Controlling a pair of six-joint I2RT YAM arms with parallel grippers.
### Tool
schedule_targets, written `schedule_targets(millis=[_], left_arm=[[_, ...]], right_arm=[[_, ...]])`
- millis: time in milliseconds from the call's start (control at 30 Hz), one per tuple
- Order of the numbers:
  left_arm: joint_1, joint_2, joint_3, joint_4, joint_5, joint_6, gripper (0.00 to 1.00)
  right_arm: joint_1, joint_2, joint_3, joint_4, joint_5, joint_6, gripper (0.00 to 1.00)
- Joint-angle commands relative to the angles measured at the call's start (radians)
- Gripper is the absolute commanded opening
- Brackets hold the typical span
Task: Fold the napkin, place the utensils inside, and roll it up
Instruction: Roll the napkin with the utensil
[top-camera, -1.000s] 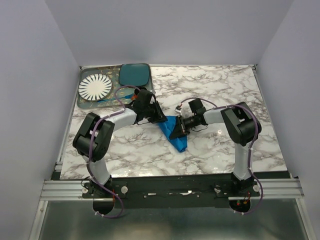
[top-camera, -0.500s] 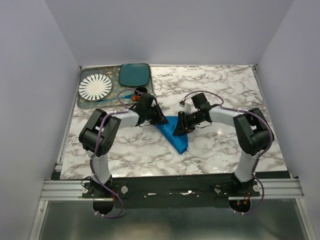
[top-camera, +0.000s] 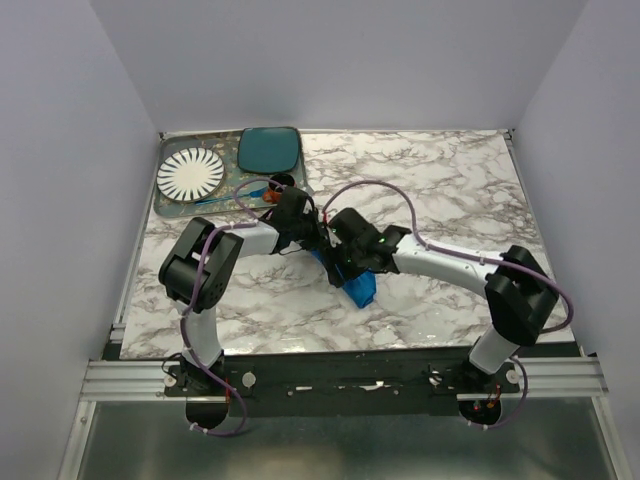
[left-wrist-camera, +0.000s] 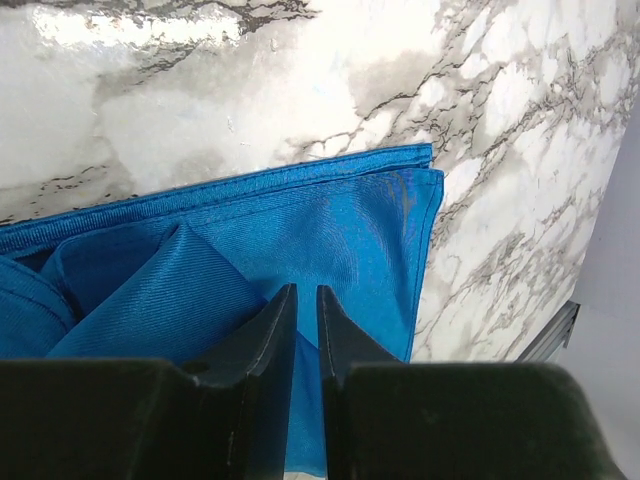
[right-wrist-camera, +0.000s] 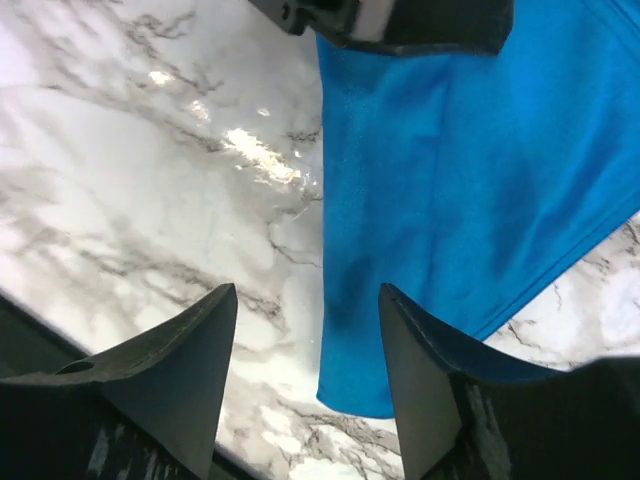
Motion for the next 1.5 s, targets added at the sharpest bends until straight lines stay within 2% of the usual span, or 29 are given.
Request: schedule_targets(millis=[0, 167, 433, 533, 700, 767, 933, 1000, 1033, 1100, 1267, 1467], left_arm=[[-0.001, 0.053, -0.036, -0.059, -0.038, 0.021, 0.23], [-0.001, 0.055, -0.031, -0.059, -0.034, 0.020, 0.22], [0.001, 0.052, -0.034, -0.059, -0.027, 0.018, 0.22], [0.004, 0.049, -0.033, -0.062, -0.024, 0.018, 0.22], [0.006, 0.029, -0.024, -0.075, -0.017, 0.027, 0.22], [0.010, 0.006, -0.014, -0.097, -0.018, 0.033, 0.26], [0.039, -0.054, 0.047, -0.156, 0.002, 0.047, 0.35], [0.056, -0.091, 0.090, -0.187, -0.006, 0.063, 0.43], [0.062, -0.100, 0.105, -0.218, -0.008, 0.070, 0.45], [0.079, -0.132, 0.149, -0.247, -0.014, 0.095, 0.53], [0.093, -0.186, 0.199, -0.312, -0.017, 0.125, 0.56], [0.079, -0.218, 0.116, -0.250, 0.048, 0.075, 0.53]], right_arm=[[0.123, 0.087, 0.048, -0.043, 0.457, -0.033, 0.69], [0.209, 0.187, 0.088, -0.046, 0.576, -0.053, 0.73], [0.207, 0.247, 0.071, 0.010, 0.609, -0.073, 0.73], [0.189, 0.267, 0.057, 0.029, 0.577, -0.065, 0.66], [0.135, 0.236, -0.004, 0.067, 0.480, -0.047, 0.45], [0.117, 0.216, -0.016, 0.078, 0.396, -0.047, 0.39], [0.069, 0.192, -0.052, 0.132, 0.136, -0.041, 0.31], [0.045, 0.186, -0.058, 0.139, 0.069, -0.032, 0.30], [0.032, 0.183, -0.061, 0.142, -0.027, -0.029, 0.30], [-0.015, 0.177, -0.073, 0.153, -0.115, -0.019, 0.28], [-0.156, 0.187, -0.072, 0.152, -0.441, 0.010, 0.27], [-0.296, 0.324, -0.041, 0.161, -0.828, 0.057, 0.28]])
